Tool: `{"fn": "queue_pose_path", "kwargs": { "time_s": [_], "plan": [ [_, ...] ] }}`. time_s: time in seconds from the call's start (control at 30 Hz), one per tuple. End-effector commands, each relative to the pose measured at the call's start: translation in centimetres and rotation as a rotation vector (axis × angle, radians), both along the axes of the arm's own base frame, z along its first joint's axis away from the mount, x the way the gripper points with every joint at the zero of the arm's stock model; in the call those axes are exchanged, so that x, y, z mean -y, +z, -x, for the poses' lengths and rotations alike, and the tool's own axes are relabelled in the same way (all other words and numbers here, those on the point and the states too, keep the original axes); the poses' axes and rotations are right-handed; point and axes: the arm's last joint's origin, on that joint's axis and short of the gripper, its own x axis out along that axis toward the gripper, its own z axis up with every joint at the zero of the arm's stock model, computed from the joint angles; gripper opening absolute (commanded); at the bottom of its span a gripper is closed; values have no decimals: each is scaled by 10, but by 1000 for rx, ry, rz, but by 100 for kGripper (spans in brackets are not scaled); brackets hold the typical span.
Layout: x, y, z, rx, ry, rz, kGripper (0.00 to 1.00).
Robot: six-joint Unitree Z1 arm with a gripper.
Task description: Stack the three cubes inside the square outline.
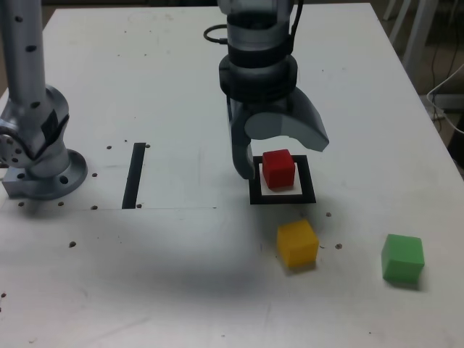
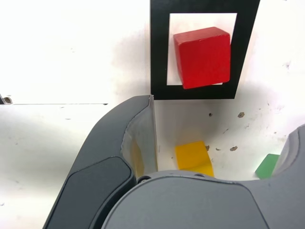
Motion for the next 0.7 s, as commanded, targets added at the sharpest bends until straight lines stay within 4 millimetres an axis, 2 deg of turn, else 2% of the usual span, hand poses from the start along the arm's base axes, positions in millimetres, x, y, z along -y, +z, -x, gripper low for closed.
{"fn": "queue_pose_path", "kwargs": {
  "time_s": [0.0, 0.33, 0.67],
  "plan": [
    [2, 6, 3, 9, 2, 0, 99],
    [10, 11, 5, 18, 21, -2, 100],
    [46, 23, -1, 54, -1, -7, 100]
  ]
}}
